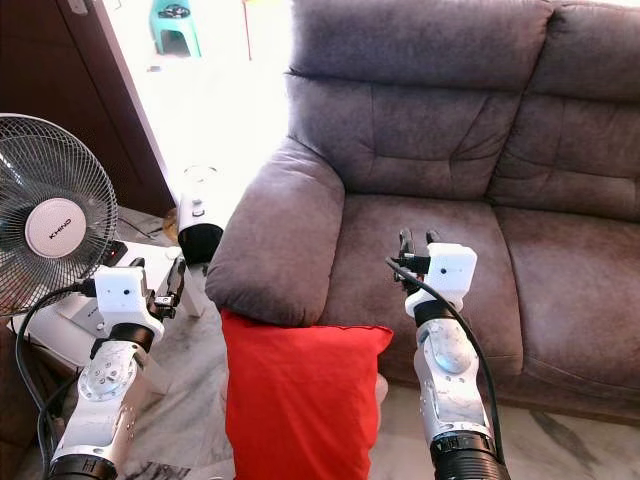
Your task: Move the pillow to the sofa from floor
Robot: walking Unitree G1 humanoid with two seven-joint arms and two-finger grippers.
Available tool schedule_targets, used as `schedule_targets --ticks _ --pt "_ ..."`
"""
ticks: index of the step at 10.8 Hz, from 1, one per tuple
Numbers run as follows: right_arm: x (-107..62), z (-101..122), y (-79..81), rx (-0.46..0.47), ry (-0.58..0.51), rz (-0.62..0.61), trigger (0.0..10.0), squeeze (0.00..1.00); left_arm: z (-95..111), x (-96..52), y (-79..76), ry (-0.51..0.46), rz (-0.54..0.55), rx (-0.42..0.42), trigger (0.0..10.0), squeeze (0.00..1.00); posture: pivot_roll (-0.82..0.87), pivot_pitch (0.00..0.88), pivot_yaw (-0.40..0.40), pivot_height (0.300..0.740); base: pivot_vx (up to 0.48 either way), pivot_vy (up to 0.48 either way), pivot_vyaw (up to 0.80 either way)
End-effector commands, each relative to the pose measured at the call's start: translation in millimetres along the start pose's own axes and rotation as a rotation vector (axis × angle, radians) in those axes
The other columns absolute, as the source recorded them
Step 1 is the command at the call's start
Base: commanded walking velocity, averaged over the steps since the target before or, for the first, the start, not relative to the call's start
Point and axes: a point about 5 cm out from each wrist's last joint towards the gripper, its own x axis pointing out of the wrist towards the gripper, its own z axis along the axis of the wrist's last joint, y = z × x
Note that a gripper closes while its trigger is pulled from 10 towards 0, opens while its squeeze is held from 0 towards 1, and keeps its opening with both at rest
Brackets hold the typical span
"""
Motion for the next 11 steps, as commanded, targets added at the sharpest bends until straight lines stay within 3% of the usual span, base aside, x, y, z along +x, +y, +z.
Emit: schedule_targets --ticks 1,11 --pt "0.3 3.5 1.2 0.002 -0.010 -0.001 10.0 0.00 3.8 0.5 0.6 -0.010 0.003 0.001 10.0 0.00 0.07 0.115 0.001 0.714 0.000 0.000 0.00" --pt "0.9 3.0 1.8 0.003 -0.003 0.002 10.0 0.00 4.1 0.7 0.4 -0.010 0.005 -0.002 10.0 0.00 0.07 0.128 0.001 0.714 0.000 0.000 0.00"
